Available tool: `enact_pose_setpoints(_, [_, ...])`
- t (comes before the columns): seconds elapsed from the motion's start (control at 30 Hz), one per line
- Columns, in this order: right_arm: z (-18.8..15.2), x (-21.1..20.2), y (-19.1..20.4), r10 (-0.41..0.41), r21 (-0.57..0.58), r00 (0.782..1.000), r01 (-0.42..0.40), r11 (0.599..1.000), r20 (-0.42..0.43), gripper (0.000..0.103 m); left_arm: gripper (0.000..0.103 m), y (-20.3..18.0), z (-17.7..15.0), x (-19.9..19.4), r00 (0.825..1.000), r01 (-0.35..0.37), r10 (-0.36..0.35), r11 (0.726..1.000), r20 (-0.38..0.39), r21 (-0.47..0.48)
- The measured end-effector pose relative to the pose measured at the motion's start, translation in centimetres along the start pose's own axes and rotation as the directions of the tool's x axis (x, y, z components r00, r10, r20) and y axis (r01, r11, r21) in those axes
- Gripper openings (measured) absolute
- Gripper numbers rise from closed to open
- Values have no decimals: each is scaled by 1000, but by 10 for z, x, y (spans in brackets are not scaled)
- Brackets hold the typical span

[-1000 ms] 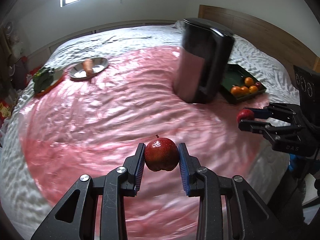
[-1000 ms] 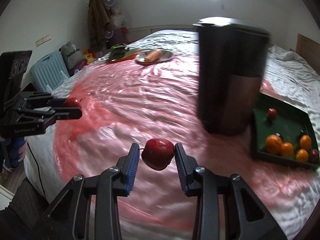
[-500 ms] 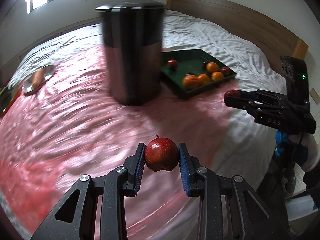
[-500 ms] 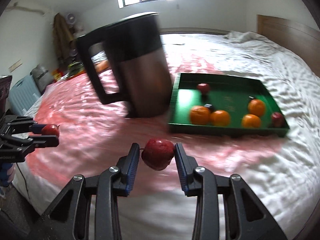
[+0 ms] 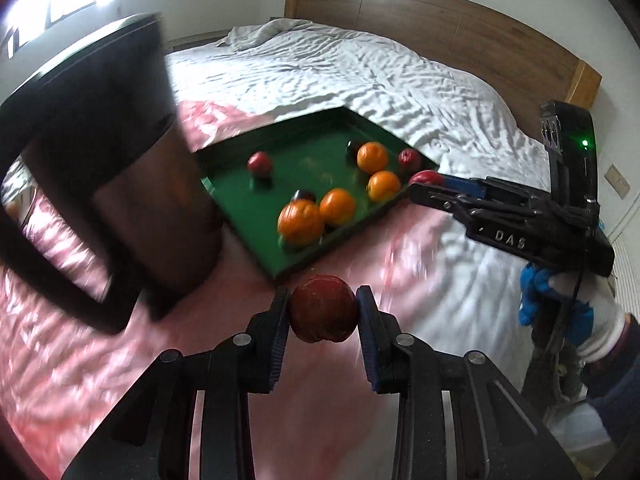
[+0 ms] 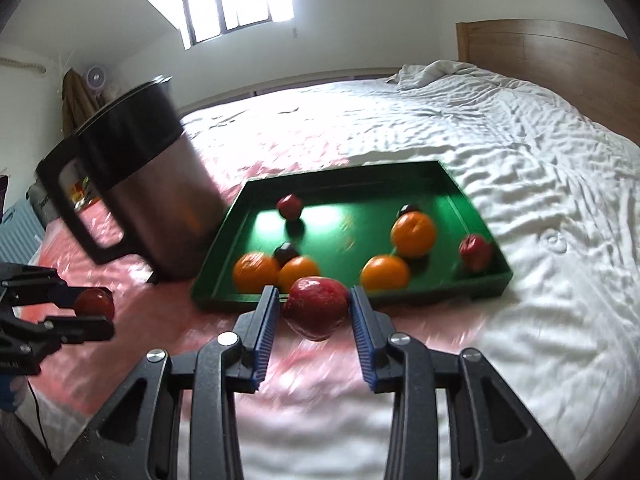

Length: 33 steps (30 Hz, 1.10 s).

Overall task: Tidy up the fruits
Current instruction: 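Carry both red apples in the tools over to the green tray, then open the left tool over the tray while the right tool releases its apple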

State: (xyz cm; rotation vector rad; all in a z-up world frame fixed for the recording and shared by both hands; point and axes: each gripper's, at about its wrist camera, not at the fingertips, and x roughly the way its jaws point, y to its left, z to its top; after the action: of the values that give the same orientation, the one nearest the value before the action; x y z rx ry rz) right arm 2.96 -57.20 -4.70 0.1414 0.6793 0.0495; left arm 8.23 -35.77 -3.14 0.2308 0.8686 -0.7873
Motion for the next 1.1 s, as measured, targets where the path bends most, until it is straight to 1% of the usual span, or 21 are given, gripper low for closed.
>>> enact_pose_setpoints(0.13, [21,24,-14,8,-6,1000,-8,1000,8,63,28,-6,32,25,1000,-9,9,1000,16,4])
enact_pose_setpoints(0.27, [33,48,-28,35,12,999,-35,999,-13,63,28,-8,60,56,999,-40,40,999,16,13])
enact_pose_setpoints(0.3, [35,55,-30,34,12,999,-34,999,-22,63,28,-7,67,65,998,-60,60,998,15,7])
enact_pose_setpoints(0.37, [36,68,-34,41,14,998,-41,999,-41,63,28,-2,77,79,996,-85,85,996,10,-21])
enact_pose_setpoints(0.47, [37,82,-35,45,0,997,-45,999,-56,63,28,12,89,102,992,-123,123,989,-3,-87])
enact_pose_setpoints(0.57, [38,99,-31,34,-46,996,-38,998,-82,63,28,23,93,123,989,-148,146,980,-25,-134])
enact_pose_setpoints(0.67, [36,112,-28,9,-98,994,-20,995,-108,63,28,27,93,142,981,-193,188,972,-50,-133])
enact_pose_setpoints(0.77, [33,121,-27,-24,-137,991,6,990,-133,63,28,31,91,157,975,-216,206,967,-78,-138])
enact_pose_setpoints(0.87, [30,127,-26,-44,-153,988,21,988,-149,63,28,36,87,165,974,-216,202,964,-100,-155])
enact_pose_setpoints(1.1, [27,128,-24,-63,-158,986,39,987,-153,63,28,42,88,170,975,-211,195,961,-106,-177])
